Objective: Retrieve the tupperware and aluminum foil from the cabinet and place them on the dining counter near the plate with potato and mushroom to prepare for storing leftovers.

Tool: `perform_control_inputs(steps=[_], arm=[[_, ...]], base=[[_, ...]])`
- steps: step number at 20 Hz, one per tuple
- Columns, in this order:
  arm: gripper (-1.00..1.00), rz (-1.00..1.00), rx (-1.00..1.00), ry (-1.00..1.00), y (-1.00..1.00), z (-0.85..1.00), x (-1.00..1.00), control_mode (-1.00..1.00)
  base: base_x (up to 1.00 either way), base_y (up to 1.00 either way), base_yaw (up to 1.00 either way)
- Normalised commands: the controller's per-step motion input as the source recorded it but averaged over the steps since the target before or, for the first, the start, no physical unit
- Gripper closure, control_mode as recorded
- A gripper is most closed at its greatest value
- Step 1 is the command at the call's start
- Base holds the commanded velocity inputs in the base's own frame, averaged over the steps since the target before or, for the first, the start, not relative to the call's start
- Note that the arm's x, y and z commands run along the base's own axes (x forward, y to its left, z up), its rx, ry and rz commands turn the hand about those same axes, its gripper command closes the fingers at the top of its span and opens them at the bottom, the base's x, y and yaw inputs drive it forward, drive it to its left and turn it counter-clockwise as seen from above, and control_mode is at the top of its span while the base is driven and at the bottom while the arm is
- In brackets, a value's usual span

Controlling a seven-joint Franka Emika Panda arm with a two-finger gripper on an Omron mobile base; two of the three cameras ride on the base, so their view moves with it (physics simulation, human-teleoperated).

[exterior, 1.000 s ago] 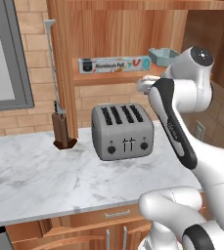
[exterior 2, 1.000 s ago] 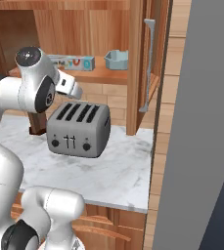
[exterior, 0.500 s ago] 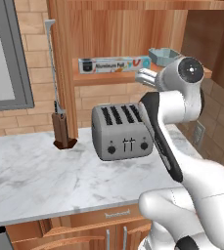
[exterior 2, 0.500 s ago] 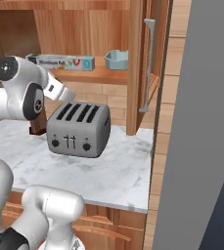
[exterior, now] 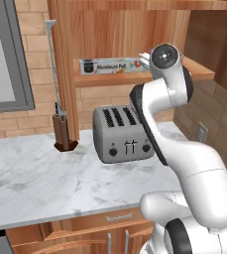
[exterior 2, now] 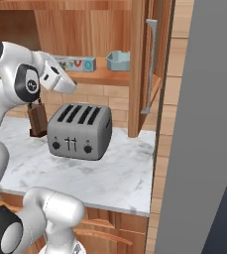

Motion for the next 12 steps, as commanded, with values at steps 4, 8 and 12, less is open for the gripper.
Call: perform_control_inputs(steps=[4, 8, 12], arm=[[-1.00, -0.18, 0.00, 0.00, -0.47, 0.17, 0.25, -1.00], [-1.00, -0.14, 0.00, 0.00, -0.41, 0.03, 0.22, -1.00], [-1.00, -0.10, 0.00, 0.00, -0.33, 0.00, 0.25, -1.00]], base=[[0.00, 0.00, 0.00], [0.00, 0.00, 0.00], [0.00, 0.00, 0.00]])
